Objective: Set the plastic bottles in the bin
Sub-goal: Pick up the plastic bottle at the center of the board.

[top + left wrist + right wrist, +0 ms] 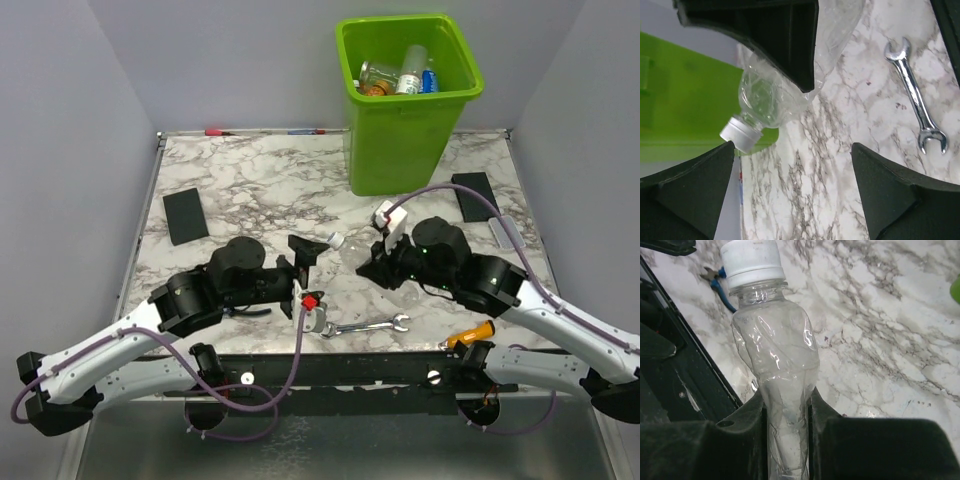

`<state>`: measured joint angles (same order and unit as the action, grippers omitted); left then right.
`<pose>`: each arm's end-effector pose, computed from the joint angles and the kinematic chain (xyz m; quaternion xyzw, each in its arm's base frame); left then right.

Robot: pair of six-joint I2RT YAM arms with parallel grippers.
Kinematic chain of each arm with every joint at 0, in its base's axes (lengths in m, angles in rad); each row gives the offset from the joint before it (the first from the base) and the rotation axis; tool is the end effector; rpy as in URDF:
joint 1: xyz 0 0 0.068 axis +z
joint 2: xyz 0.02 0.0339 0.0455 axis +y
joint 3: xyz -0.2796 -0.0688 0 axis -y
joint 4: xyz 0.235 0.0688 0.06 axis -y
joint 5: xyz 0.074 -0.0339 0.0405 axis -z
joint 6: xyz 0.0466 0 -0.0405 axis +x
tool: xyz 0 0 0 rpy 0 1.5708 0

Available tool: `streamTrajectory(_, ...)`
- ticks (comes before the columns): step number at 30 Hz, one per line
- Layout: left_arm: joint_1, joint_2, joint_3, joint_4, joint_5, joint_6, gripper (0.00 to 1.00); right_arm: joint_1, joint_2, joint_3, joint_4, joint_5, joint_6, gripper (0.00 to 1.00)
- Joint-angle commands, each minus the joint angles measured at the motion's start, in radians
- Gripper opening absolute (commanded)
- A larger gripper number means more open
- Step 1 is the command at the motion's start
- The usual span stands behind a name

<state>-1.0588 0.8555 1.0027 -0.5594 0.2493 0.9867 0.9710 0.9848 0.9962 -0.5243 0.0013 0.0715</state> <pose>0.0730 -0.1534 0.3706 0.7442 0.3745 -0.1236 0.5391 0.1156 0.1690 0.3499 -0.3750 0.7776 0.2508 0.4379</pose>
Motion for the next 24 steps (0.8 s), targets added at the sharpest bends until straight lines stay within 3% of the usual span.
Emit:
streamTrajectory(1,-0.003,-0.134,-0.118,0.266,-0.048,-0.125,0.99,0.0,-0.065,0.118,-0.034,0.114,0.056,0.0)
streamTrajectory(4,-0.004,-0.251,-0.239,0.499,-0.133,-0.228,0.99,0.001,-0.084,0.219,-0.031,0.211,0.071,0.0)
streamTrajectory(9,-0.004,-0.369,-0.437,0.93,-0.455,-0.642,0.99,0.0,-0.032,0.433,0.121,0.484,-0.01,0.0)
streamTrajectory(12,-0.003,-0.333,-0.447,0.931,-0.689,-0.87,0.99,-0.002,0.076,0.54,0.296,0.676,-0.163,0.0)
streamTrajectory(16,-0.003,-0.264,-0.442,0.845,-0.83,-0.933,0.99,-0.073,0.255,0.718,0.511,0.748,-0.3,0.0)
streamTrajectory(20,0.0,-0.268,-0.496,0.879,-1.006,-0.95,0.99,-0.266,0.376,0.893,0.517,0.612,-0.148,0.0)
streamTrajectory(24,0.011,-0.327,-0.553,0.914,-1.067,-0.982,0.99,-0.431,0.504,1.036,0.517,0.537,0.003,0.0)
